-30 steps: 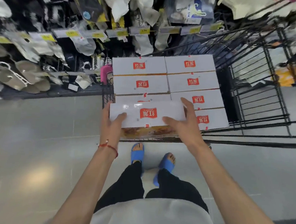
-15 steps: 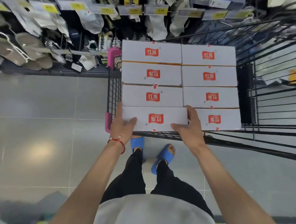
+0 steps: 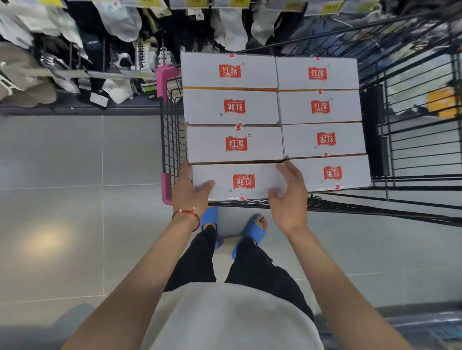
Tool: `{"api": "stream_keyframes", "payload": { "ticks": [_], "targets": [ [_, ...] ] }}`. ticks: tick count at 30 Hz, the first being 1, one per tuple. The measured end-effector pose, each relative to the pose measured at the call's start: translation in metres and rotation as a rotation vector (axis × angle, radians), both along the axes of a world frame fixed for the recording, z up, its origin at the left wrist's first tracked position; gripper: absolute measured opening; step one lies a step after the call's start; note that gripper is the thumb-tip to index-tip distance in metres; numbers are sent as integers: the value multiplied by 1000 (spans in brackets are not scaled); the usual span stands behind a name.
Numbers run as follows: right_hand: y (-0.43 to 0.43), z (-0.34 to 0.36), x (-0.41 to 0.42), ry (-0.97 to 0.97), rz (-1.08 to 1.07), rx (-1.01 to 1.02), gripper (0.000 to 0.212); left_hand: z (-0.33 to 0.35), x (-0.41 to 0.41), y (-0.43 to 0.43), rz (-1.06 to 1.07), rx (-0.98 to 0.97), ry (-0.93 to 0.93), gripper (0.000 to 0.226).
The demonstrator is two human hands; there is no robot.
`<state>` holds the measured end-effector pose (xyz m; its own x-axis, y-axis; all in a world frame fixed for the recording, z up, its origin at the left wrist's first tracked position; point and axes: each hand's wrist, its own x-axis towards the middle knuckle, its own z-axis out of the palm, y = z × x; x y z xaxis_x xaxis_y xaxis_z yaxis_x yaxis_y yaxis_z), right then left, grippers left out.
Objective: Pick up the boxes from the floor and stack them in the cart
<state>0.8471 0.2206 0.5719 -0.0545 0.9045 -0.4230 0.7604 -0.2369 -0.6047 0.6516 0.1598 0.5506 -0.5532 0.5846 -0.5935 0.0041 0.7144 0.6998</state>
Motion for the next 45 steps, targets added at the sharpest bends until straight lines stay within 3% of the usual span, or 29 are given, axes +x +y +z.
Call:
{"api": "stream_keyframes", "payload": {
  "ticks": [3, 9, 16, 21, 23, 27, 31, 45],
  "targets": [
    [-7, -4, 5, -71, 5, 45, 55, -3, 1, 1, 7, 6, -27, 60],
    [-13, -25, 23, -296, 180, 8, 72, -3, 3, 5, 9, -58, -67, 68],
    [-17, -37, 36, -338, 240, 161, 67, -9, 3, 4, 39, -107, -85, 59],
    [-9, -29, 38, -408, 295, 89, 67, 4, 21, -15, -61, -126, 102, 62],
    [-7, -25, 37, -411, 299, 63, 68, 8, 23, -22, -87, -125, 85, 63],
    [-7, -18, 28, -370, 292, -24, 67, 20, 17, -28, -126, -115, 44, 59],
    [-12, -9, 15, -272, 280, -36, 51, 34, 15, -33, -114, -61, 41, 50],
    [-62, 48, -139, 198, 296, 62, 30, 69, -112, -107, 213, 177, -78, 39]
  ]
}}
